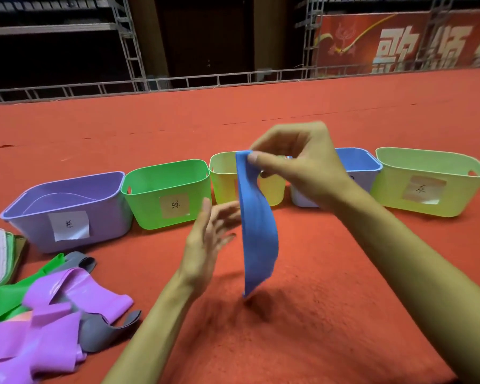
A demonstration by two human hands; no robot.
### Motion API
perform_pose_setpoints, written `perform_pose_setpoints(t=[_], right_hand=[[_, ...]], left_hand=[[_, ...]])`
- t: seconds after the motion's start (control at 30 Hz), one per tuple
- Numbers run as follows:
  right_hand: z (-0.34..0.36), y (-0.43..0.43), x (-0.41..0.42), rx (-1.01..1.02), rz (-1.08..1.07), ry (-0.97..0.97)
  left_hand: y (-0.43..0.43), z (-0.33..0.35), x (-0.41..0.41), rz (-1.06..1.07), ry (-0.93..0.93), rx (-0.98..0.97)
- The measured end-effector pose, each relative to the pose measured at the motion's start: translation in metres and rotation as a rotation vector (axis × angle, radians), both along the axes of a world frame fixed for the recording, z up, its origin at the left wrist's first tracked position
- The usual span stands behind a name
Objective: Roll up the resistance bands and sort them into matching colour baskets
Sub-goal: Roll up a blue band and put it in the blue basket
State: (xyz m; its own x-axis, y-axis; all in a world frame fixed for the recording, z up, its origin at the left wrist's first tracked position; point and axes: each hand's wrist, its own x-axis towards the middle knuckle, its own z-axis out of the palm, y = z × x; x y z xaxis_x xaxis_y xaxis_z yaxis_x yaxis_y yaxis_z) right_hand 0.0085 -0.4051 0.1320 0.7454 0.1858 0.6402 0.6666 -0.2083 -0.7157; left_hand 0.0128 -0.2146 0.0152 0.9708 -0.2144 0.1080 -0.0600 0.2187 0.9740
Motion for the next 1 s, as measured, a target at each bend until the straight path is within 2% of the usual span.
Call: perform_pose_setpoints(t=[0.07,0.13,0.27,0.37,0.53,0.63,0.73,0.8,0.9,0.97,1.0], right_hand=[[0.013,-0.001,0.011,0.066,-0.027,0.071],[0.014,-0.002,0.030,0.092,-0.099,0.151],[-0.019,-0.004,0.078,0.119,-0.205,0.386],[-0.066,-0.012,0.109,0.117,-0.290,0.552],[-0.152,-0.015,0.133,0.021,-0.336,0.725],[-0.195,-0.009,0.138,-0.090,-0.320,0.730],[-0.214,-0.005,0.138,-0.219,-0.300,0.619],[-0.219,-0.004,0.137,-0.272,-0.281,0.536],[-0.223,-0.006,0.136,-0.303,-0.280,0.453],[-0.228,-0.008,0.136,-0.308,-0.303,0.407],[-0.230,-0.009,0.136,-0.304,-0.313,0.394]], left_hand=[[-0.002,-0.010,-0.015,-0.181,0.056,-0.032],[-0.008,-0.028,-0.030,-0.231,0.056,0.020],[-0.022,-0.057,-0.059,-0.170,0.099,0.148],[-0.015,-0.065,-0.077,-0.165,0.253,0.209],[0.000,-0.070,-0.098,-0.386,0.547,0.209],[0.004,-0.069,-0.106,-0.477,0.639,0.124],[0.006,-0.066,-0.119,-0.511,0.685,0.136],[0.010,-0.059,-0.128,-0.496,0.650,0.273],[0.025,-0.032,-0.127,-0.428,0.522,0.579],[0.029,-0.021,-0.097,-0.468,0.406,0.596],[0.028,-0.023,-0.075,-0.411,0.354,0.607]])
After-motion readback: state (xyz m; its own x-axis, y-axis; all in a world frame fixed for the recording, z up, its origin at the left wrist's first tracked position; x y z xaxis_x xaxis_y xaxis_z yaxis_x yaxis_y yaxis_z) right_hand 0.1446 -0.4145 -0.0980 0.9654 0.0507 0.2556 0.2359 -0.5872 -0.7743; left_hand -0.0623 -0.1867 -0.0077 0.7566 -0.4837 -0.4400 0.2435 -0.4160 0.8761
